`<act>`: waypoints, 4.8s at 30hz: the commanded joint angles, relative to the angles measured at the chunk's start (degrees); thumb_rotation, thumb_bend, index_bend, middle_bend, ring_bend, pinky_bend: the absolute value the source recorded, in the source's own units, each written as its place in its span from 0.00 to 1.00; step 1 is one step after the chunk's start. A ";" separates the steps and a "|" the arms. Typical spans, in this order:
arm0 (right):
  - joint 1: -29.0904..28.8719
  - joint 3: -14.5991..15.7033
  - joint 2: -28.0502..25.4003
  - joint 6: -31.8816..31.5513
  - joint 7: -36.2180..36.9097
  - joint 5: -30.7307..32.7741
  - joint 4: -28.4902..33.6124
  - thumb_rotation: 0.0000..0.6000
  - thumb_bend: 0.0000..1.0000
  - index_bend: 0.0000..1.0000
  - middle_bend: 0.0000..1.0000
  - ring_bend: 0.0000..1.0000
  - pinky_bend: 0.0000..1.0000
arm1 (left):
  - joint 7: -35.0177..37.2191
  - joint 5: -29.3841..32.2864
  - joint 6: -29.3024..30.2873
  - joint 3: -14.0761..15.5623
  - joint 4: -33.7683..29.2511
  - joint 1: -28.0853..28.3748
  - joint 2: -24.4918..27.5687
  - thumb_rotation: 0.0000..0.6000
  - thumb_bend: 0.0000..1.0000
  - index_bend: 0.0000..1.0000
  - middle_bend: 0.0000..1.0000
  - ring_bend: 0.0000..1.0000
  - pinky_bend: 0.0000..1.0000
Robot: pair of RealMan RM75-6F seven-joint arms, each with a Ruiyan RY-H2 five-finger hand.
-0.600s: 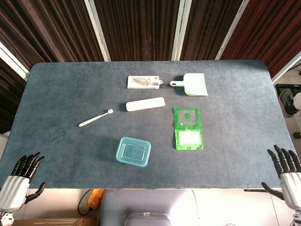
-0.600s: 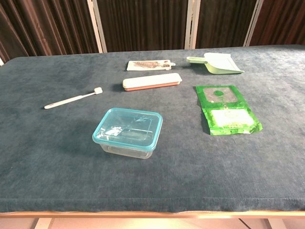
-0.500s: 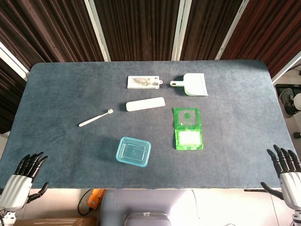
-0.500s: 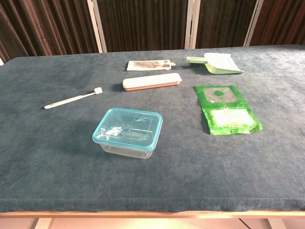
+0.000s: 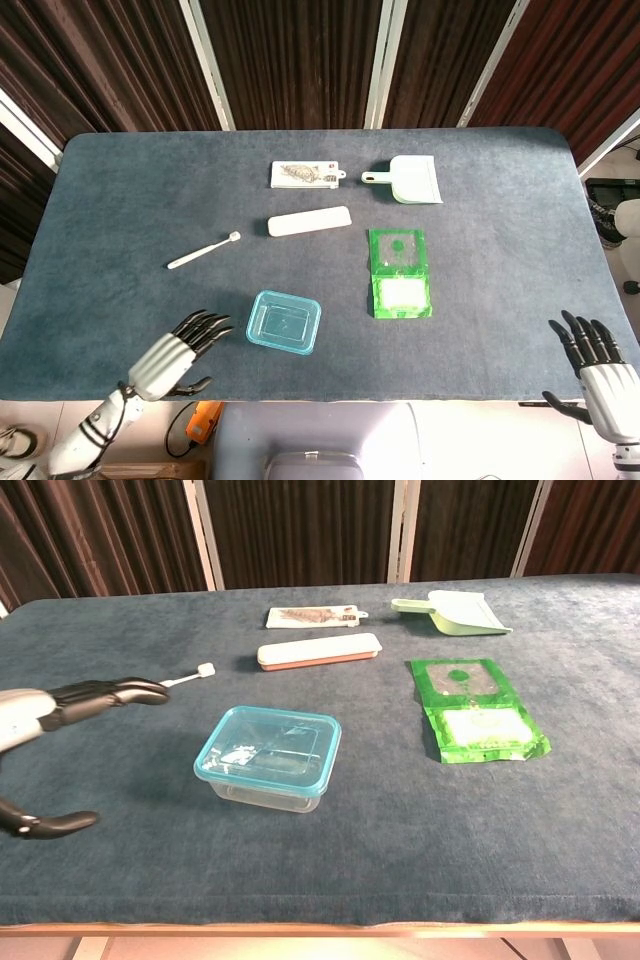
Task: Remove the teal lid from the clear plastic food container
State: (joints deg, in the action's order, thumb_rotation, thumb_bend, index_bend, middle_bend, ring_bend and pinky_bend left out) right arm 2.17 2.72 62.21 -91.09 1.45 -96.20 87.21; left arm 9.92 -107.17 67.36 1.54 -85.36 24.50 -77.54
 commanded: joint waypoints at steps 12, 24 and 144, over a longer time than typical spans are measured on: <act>-0.75 0.45 -1.47 2.33 2.24 1.08 0.21 1.00 0.21 0.00 0.00 0.00 0.00 | -3.59 9.78 -13.51 -4.99 7.83 11.69 -12.18 1.00 0.27 0.00 0.00 0.00 0.00; -0.65 0.78 -1.90 2.46 2.68 1.00 0.34 1.00 0.21 0.00 0.00 0.00 0.00 | -7.57 16.07 -17.48 -5.78 7.71 14.61 -12.16 1.00 0.27 0.00 0.00 0.00 0.00; -39.12 -3.83 36.60 28.31 -10.47 -1.60 -10.79 1.00 0.35 0.62 0.06 0.00 0.00 | -28.78 28.98 -12.72 -4.88 6.76 16.08 -23.23 1.00 0.30 0.00 0.73 0.57 0.69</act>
State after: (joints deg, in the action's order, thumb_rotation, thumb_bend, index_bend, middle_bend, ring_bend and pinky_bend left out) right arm -36.93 -1.12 98.80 -62.78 -9.01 -97.83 76.40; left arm -18.85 -78.19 54.65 -3.35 -78.60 40.59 -100.77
